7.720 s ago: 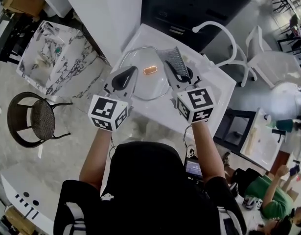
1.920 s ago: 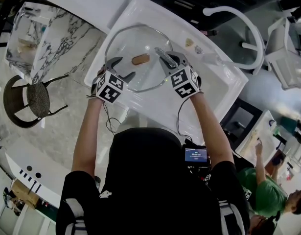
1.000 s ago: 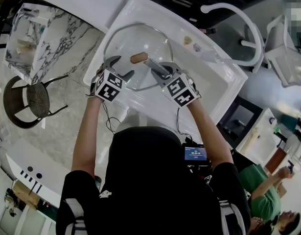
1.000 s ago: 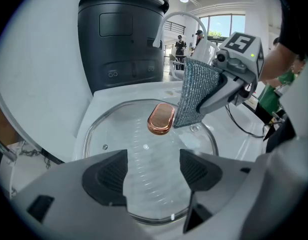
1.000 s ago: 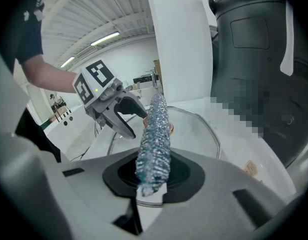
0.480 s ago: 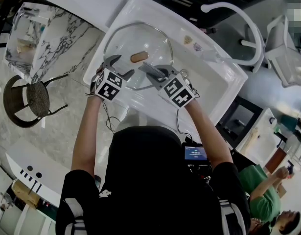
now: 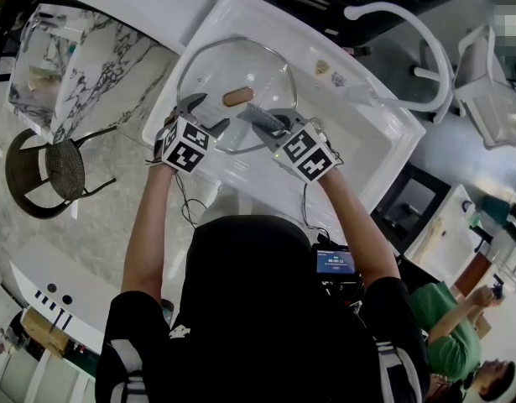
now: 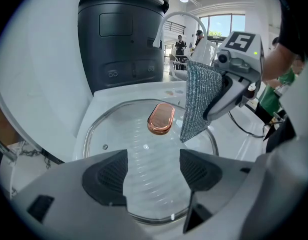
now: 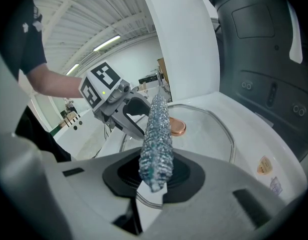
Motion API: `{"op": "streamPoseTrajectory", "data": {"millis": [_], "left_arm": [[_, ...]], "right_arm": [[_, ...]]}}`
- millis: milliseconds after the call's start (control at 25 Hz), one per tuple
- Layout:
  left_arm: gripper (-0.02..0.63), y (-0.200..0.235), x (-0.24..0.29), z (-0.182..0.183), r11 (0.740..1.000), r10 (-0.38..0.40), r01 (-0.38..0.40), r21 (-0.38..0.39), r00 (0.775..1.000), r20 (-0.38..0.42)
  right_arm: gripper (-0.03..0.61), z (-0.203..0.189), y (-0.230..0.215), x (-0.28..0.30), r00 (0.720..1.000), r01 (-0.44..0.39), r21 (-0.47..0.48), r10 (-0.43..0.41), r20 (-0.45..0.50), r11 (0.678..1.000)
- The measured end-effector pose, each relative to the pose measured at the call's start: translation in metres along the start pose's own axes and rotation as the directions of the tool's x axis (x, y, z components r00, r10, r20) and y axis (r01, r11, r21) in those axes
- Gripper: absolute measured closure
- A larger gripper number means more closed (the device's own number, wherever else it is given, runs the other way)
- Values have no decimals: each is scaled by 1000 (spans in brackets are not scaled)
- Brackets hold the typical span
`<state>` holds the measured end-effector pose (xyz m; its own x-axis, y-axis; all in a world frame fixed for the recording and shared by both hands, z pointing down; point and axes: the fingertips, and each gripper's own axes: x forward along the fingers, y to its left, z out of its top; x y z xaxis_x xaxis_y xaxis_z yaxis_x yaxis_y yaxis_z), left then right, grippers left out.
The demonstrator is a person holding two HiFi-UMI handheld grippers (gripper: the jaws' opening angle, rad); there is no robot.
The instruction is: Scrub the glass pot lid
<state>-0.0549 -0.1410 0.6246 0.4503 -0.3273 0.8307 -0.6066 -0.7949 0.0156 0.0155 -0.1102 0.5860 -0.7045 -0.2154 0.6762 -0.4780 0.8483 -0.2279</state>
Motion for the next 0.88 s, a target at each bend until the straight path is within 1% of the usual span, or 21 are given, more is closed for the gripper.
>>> {"op": "streamPoseTrajectory", "data": {"millis": [600, 880], "left_arm": [[318, 1, -1, 1, 1000, -2, 2, -2, 1000, 0], [318, 2, -1, 0, 1000, -1, 1, -2, 1000, 2]], "right_arm": [[515, 4, -42, -10, 996, 84, 11, -84, -3, 996], [515, 7, -57, -12, 993, 122, -8, -122, -4, 993]]}}
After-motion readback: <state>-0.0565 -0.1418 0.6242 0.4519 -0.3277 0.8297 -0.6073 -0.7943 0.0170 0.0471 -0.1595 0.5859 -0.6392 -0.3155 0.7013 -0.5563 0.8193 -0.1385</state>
